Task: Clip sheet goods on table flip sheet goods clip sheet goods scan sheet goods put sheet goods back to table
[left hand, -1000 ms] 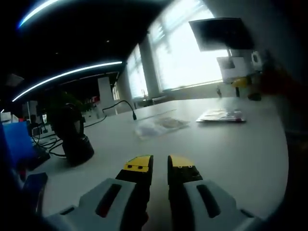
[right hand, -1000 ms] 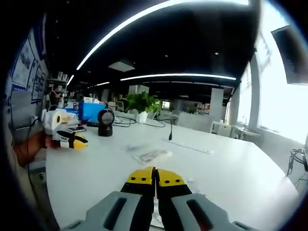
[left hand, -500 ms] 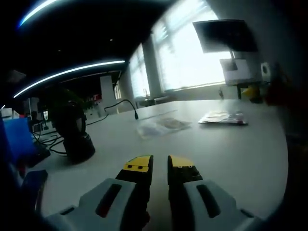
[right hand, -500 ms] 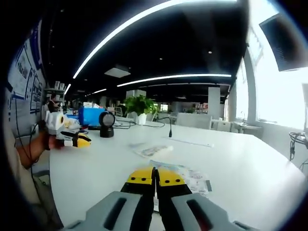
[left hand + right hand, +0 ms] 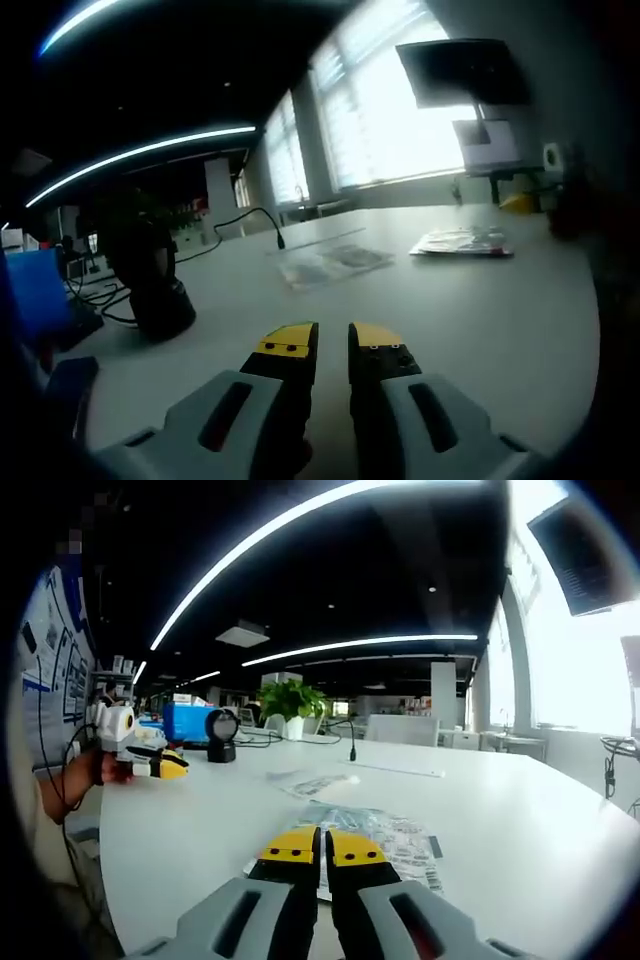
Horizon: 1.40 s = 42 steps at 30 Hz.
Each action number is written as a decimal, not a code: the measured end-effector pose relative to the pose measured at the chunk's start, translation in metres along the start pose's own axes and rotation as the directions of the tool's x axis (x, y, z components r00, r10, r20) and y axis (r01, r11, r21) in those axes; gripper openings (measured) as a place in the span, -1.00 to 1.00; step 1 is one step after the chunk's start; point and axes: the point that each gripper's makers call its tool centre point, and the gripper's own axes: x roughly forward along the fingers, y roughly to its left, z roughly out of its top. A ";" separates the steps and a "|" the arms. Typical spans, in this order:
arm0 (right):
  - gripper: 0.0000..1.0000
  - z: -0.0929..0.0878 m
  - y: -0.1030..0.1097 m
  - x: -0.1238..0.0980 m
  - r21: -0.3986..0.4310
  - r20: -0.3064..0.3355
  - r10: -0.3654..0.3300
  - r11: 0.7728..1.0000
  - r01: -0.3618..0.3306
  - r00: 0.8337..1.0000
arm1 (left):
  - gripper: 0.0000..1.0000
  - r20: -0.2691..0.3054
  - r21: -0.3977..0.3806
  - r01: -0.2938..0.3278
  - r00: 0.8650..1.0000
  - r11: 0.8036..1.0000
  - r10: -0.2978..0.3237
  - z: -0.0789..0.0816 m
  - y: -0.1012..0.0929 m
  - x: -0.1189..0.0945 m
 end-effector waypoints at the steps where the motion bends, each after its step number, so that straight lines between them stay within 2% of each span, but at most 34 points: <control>1: -1.00 0.000 0.001 -0.001 0.004 0.007 0.007 1.000 -0.007 1.000 | -0.91 0.003 0.002 -0.002 1.000 1.000 0.002 0.000 0.000 0.000; 7: -1.00 0.002 0.000 -0.003 -0.007 0.040 -0.012 1.000 0.012 0.999 | -0.91 -0.001 0.014 -0.002 1.000 1.000 0.002 0.000 0.000 0.001; 12: -0.98 -0.005 0.003 0.001 -0.062 -0.006 -0.009 0.998 0.009 1.000 | -0.91 0.000 0.023 -0.001 1.000 1.000 0.001 0.000 0.000 0.001; 17: -0.96 -0.007 0.003 0.002 -0.092 -0.016 -0.009 0.996 0.008 1.000 | -0.91 0.006 0.022 0.000 1.000 1.000 0.000 0.001 0.000 0.001; 32: -0.89 -0.001 -0.009 -0.003 -0.068 0.032 -0.037 0.997 0.039 0.999 | -0.91 0.034 0.023 0.001 0.999 1.000 -0.002 0.006 0.000 -0.001; 33: -0.90 0.002 -0.012 -0.004 -0.032 0.053 -0.059 0.998 0.060 0.997 | -0.90 0.030 0.015 0.010 0.999 1.000 -0.011 0.006 -0.002 0.000; 35: -0.91 0.006 -0.017 -0.009 -0.043 0.077 -0.094 0.994 0.098 0.993 | -0.88 0.027 0.023 -0.008 1.000 1.000 0.008 0.005 0.001 -0.001; 39: -0.91 0.002 -0.020 -0.003 0.005 0.052 -0.080 0.997 0.079 0.995 | -0.85 0.030 0.011 0.009 0.999 1.000 -0.009 0.006 -0.001 0.000; 42: -0.89 0.000 -0.014 -0.001 -0.013 0.039 -0.057 0.998 0.058 0.998 | -0.84 0.029 0.011 0.006 1.000 1.000 -0.007 0.005 0.000 0.000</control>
